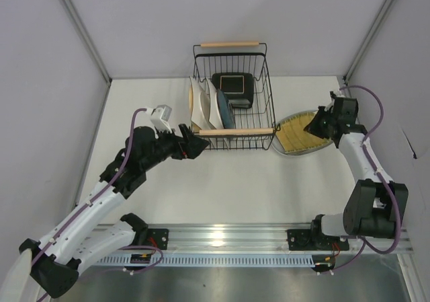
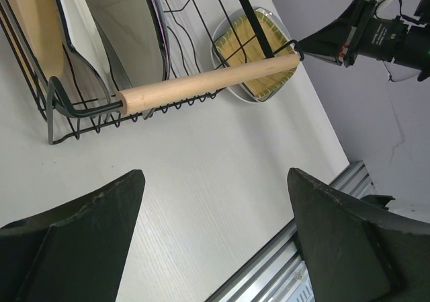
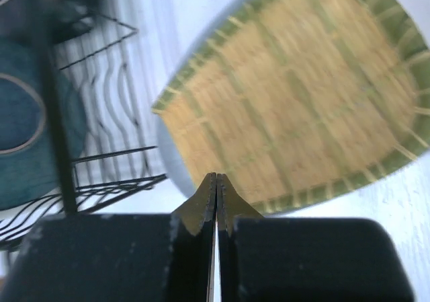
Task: Unload the plates from the dish rack
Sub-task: Place the plate on the table
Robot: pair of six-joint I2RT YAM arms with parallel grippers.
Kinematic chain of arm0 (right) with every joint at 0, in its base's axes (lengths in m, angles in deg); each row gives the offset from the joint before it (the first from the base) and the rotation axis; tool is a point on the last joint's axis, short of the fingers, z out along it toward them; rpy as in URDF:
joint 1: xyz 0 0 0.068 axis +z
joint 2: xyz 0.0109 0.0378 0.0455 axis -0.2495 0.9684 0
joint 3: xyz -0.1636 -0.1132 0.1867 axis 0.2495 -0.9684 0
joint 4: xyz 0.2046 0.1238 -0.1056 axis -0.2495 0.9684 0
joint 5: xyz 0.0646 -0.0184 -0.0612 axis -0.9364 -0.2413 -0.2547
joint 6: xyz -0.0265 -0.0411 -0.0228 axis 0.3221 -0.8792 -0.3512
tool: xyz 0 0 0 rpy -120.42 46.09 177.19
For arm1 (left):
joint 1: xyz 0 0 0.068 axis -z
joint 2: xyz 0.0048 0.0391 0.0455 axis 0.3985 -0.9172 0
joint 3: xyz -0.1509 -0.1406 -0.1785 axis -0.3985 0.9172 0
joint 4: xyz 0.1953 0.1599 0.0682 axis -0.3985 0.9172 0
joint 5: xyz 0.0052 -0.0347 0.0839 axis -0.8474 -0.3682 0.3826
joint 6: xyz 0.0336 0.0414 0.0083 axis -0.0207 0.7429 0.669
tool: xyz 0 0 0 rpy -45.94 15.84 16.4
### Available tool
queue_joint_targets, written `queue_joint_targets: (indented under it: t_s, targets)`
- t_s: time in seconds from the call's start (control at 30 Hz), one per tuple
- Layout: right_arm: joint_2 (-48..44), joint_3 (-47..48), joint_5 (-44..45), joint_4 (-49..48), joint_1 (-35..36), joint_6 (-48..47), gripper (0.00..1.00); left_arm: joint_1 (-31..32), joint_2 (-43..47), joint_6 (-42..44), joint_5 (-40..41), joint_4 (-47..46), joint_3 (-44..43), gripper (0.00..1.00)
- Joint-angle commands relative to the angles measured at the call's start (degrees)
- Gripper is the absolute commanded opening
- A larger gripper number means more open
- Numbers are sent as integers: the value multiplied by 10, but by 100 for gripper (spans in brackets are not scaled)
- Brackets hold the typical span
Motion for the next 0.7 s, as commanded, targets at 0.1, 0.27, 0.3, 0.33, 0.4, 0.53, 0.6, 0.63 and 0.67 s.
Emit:
queue_joint_targets:
  t_s: [0.1, 0.27, 0.3, 0.33, 0.4, 0.53, 0.6, 0.63, 0.67]
  targets:
    - [42, 102, 10, -27, 90, -12, 0, -3, 12, -1, -8, -59, 0, 97]
    - [154, 237, 78, -17, 118, 15, 0, -26, -26, 11, 164, -21, -53, 98]
    - [165, 258, 92, -9, 124, 23, 0, -37, -54, 6, 183, -14, -67, 98]
    - [177, 276, 106, -7, 126, 27, 0, -68, -69, 2, 193, -12, -93, 98]
    - [210, 329, 142, 7, 128, 31, 0, -102, -127, -2, 187, -26, -116, 100]
    - [280, 430, 126, 51, 129, 12, 16, -168, -272, 34, 152, -35, -221, 100]
    - [323, 491, 123, 86, 132, -2, 26, -176, -327, 70, 141, -19, -268, 100]
    - [335, 507, 120, 96, 131, -7, 28, -182, -357, 83, 136, -16, -309, 99]
    - [348, 522, 117, 104, 132, -14, 29, -184, -405, 103, 136, -1, -332, 100]
